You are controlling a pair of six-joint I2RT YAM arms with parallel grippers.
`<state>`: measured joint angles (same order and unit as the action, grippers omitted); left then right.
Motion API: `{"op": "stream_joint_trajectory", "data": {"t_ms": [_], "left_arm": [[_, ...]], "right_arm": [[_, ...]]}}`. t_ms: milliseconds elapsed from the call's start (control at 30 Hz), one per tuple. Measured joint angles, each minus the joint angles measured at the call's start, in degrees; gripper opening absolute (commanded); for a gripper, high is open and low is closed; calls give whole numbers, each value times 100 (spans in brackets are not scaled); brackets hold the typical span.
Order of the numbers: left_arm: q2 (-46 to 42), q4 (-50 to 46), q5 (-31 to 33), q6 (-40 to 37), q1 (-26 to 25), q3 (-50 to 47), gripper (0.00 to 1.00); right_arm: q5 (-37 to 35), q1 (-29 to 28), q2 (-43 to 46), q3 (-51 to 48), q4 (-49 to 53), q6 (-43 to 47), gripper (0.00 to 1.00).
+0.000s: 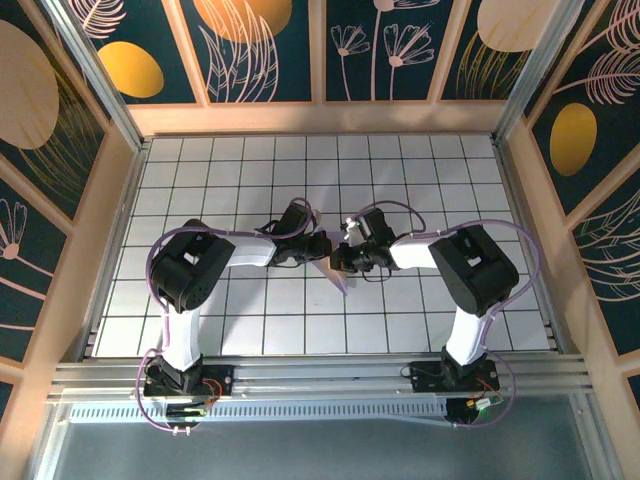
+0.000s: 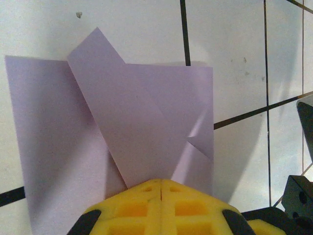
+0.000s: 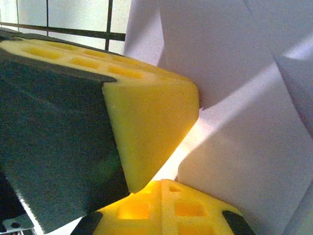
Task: Fold a paper plane with a square sheet of paper (fold left side to right side)
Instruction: Fourth fold the wing at the center of the table.
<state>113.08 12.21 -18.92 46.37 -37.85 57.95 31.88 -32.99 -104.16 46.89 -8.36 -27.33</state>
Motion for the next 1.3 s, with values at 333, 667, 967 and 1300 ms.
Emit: {"op": "stream_joint_trajectory", "data": {"t_ms": [333, 667, 967, 1300], "left_arm": [[2, -2, 7, 26, -9, 0, 0], [7, -15, -17, 42, -74, 4, 0], [13, -48, -35, 42, -74, 24, 0], [24, -149, -35, 42, -76, 79, 0]], "right_arm": [[-39, -52, 92, -173, -149, 20, 0], [-35, -175, 439, -614, -238, 15, 0], [-33, -251, 651, -876, -264, -13, 0], [-11, -317, 879, -1132, -264, -59, 0]]}}
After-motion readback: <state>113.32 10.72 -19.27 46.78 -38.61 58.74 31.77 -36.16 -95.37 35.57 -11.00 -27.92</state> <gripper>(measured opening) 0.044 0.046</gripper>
